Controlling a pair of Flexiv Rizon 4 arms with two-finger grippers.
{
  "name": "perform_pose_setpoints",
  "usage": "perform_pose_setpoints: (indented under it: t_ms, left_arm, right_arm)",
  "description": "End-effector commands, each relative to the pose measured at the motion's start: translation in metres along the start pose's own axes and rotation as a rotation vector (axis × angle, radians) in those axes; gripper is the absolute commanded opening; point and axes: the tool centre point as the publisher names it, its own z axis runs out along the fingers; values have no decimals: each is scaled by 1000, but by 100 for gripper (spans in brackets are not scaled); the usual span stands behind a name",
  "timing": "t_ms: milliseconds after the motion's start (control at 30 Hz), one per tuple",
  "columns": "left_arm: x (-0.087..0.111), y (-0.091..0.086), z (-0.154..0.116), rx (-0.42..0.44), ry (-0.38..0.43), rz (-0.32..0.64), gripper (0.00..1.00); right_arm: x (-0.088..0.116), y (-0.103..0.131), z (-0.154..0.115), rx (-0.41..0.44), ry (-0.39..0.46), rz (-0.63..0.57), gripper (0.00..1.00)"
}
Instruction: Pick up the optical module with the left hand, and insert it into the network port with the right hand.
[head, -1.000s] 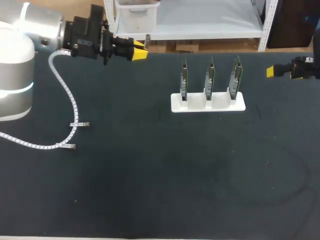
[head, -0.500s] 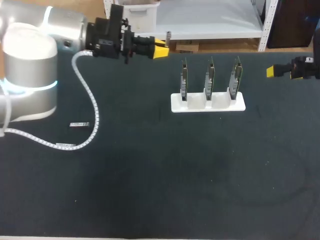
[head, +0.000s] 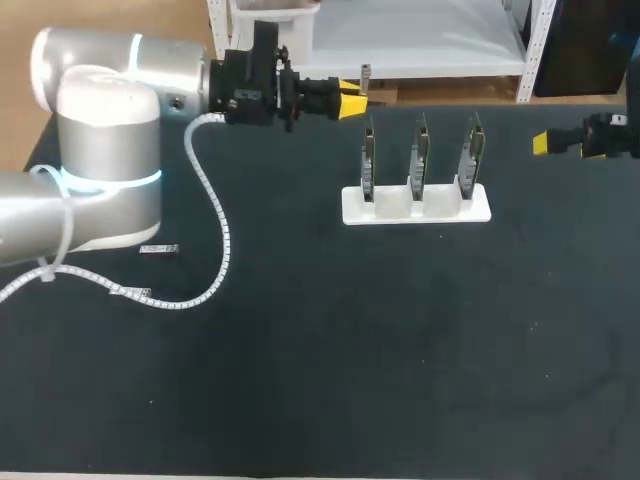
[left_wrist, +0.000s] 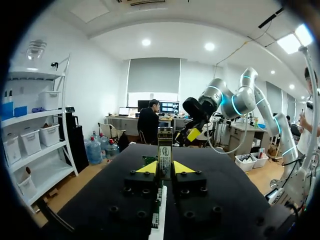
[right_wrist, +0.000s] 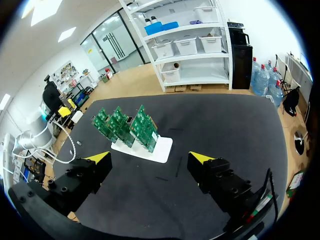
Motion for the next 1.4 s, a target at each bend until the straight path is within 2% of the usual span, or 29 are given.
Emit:
perform_pose_setpoints:
  t_ms: [33, 533, 933, 1400]
  left_arm:
    - [6, 8, 13, -19, -12, 8, 0]
    - [28, 13, 25, 1, 5, -53, 0]
    - [40, 22, 20, 3, 22, -74, 0]
    - [43, 23, 18, 25, 30, -85, 0]
  right_arm:
    - [0, 1, 0, 3, -1, 1, 100]
    - [0, 1, 0, 3, -1, 1, 100]
    - [0, 1, 0, 3, -1, 1, 100]
    - [0, 1, 0, 3, -1, 1, 100]
